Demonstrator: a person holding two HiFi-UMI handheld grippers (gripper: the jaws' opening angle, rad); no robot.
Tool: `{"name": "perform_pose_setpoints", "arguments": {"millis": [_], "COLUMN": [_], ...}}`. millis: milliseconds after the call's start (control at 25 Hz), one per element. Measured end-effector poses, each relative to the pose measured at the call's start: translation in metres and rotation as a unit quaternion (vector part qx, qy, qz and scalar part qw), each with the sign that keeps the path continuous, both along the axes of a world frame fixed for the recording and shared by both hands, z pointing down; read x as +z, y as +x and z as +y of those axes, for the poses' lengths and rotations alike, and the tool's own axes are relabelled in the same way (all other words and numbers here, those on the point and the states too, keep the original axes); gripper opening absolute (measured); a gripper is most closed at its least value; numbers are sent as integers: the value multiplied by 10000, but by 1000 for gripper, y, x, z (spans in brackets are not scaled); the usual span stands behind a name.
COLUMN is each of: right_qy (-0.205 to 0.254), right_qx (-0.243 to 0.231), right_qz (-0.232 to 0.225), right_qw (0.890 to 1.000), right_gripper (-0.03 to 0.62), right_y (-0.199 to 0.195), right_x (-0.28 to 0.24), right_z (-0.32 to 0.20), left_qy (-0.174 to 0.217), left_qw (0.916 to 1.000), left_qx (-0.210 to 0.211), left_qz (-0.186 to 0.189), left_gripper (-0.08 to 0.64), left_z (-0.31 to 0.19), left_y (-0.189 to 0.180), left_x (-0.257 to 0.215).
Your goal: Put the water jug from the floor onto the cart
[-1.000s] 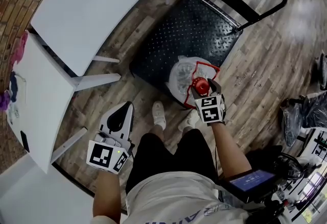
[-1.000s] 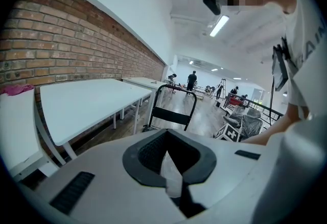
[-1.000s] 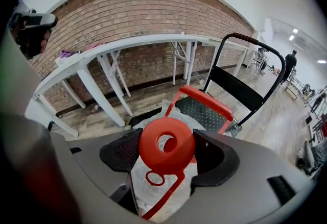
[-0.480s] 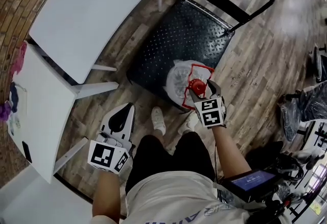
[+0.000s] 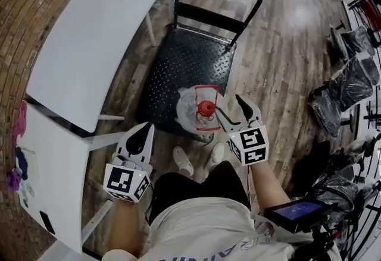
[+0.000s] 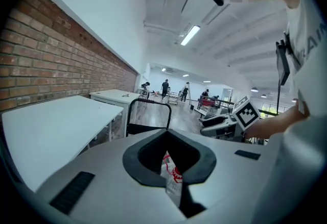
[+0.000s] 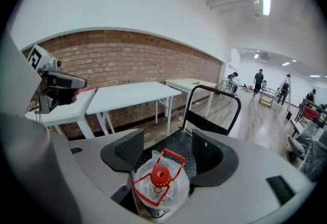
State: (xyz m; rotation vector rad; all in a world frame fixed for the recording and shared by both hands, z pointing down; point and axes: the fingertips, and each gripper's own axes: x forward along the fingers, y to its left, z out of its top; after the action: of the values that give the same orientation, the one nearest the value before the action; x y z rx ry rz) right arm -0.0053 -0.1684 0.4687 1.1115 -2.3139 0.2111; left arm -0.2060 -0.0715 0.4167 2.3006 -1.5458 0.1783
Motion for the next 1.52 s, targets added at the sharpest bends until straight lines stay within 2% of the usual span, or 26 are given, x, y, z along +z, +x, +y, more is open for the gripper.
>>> {"name": "perform_pose_setpoints", "arguments": {"millis": [200, 480, 800, 1040, 1200, 1320, 1400, 1520], "right_qy": [451, 815, 949, 1135, 1257, 1251, 1225, 1267], "right_qx": [348, 952, 1529, 1814, 1924, 2032, 2046, 1907], "right_qz": [-260, -337, -396, -465, -597, -685, -764, -778], "right_qw": [9980, 9915, 9829, 9757, 9714, 9687, 9681, 9703], "right_gripper": [237, 148, 122, 53, 32, 16, 6, 6], "right_y": [34, 98, 187, 236, 255, 265, 264, 249], "right_x": [-48, -72, -86, -100, -105, -104, -104, -104], "right_z": [19, 55, 116, 178, 221, 245, 257, 274], "left_qy": [200, 389, 711, 890, 992, 1194, 1234, 1169], "left_qw": [9990, 9958, 9929, 9900, 9866, 9808, 9775, 9780], "left_qx": [389, 825, 917, 1040, 1211, 1405, 1528, 1522], "left_qz": [4, -103, -253, -335, -470, -639, -767, -820], "left_gripper": [2, 2, 2, 2, 1, 2, 2, 2], "left_z": [0, 17, 53, 108, 148, 182, 201, 216], "left_y": [29, 75, 127, 163, 186, 201, 206, 199], "left_x": [-25, -51, -80, -98, -104, -113, -116, -117]}}
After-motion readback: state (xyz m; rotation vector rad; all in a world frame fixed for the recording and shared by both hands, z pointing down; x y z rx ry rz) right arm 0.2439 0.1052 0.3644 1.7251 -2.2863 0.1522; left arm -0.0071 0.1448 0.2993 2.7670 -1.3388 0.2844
